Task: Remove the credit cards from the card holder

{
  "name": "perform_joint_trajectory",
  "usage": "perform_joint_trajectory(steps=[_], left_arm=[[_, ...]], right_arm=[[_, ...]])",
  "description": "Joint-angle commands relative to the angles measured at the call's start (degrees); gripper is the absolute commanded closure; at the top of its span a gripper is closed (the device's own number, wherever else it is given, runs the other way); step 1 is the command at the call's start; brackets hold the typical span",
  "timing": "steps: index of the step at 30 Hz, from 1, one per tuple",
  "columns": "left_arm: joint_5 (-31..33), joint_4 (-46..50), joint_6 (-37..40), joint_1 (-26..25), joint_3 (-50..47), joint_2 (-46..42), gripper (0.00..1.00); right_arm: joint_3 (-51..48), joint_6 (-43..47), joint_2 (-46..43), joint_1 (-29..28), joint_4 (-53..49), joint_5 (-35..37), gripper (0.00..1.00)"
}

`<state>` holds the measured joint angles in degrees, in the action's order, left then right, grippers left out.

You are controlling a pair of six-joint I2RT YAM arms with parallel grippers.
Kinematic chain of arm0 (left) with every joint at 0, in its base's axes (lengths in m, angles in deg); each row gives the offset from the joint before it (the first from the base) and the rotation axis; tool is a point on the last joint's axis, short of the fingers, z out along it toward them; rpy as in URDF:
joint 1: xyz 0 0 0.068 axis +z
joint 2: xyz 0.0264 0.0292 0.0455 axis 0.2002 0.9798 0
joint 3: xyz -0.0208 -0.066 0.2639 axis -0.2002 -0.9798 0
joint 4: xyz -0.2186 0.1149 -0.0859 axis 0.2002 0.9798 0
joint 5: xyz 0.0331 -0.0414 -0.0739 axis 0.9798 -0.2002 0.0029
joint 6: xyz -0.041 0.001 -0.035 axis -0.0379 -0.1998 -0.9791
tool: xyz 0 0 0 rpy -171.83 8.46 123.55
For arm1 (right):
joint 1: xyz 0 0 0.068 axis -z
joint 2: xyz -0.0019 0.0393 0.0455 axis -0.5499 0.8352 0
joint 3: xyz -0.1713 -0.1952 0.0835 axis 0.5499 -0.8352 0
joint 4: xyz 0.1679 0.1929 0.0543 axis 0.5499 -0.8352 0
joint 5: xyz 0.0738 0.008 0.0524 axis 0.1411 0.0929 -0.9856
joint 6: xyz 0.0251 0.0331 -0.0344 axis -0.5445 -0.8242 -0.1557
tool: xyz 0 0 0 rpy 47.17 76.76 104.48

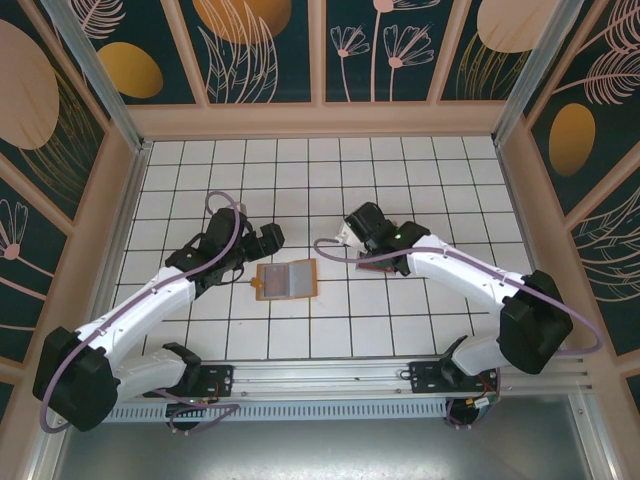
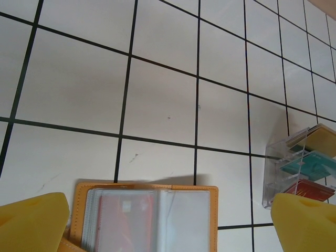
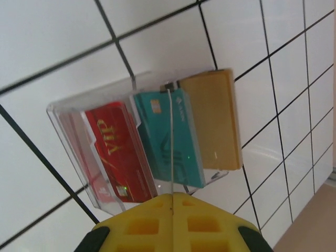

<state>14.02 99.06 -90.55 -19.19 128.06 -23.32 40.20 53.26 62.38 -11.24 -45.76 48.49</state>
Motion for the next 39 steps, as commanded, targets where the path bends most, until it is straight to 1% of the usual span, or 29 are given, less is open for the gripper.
perform_joint_trajectory(steps=[1, 9, 16, 21, 22, 25, 26, 30, 33, 36, 39], left_arm=[[1.3, -0.4, 0.8, 0.1, -0.7, -1.2, 0.01], [1.5, 0.1, 0.9, 0.1, -0.9, -1.2, 0.02], [1.6, 0.1, 0.9, 0.1, -1.8, -1.6, 0.01], [1.5, -0.1, 1.0, 0.1, -1.8, -1.3, 0.01], [1.5, -0.1, 1.1, 0.1, -1.8, -1.4, 0.02], [1.7, -0.3, 1.1, 0.1, -1.9, -1.4, 0.02], [1.6, -0.2, 1.1, 0.1, -1.9, -1.4, 0.01], [1.5, -0.3, 1.1, 0.1, -1.9, -1.3, 0.02], [1.4, -0.2, 1.1, 0.1, -1.9, -1.4, 0.02], [1.4, -0.1, 1.2, 0.1, -1.9, -1.4, 0.02], [1.3, -0.1, 1.2, 0.1, -2.0, -1.4, 0.02]], right_arm=[[-2.0, 4.1, 0.4, -0.4, 2.6, 3.5, 1.00], [-4.7, 6.7, 2.7, 0.1, 7.5, 4.1, 1.00], [-4.7, 8.6, 3.9, 0.3, 9.1, 4.2, 1.00], [-4.2, 6.6, 4.5, 0.7, 9.1, 2.3, 1.00], [-4.4, 6.4, 4.6, 0.7, 9.5, 2.9, 0.97], [-4.8, 5.5, 5.0, 1.2, 11.0, 4.7, 0.77], [-5.0, 5.3, 5.2, 1.5, 11.9, 5.7, 0.76], [-4.9, 3.3, 6.3, 3.0, 14.5, 9.0, 0.76], [-3.2, -0.3, 6.8, 3.6, 14.3, 9.5, 0.76], [0.1, -5.3, 7.3, 4.2, 11.2, 8.2, 0.77], [3.2, -10.8, 6.4, 3.8, 8.1, 4.2, 0.77]])
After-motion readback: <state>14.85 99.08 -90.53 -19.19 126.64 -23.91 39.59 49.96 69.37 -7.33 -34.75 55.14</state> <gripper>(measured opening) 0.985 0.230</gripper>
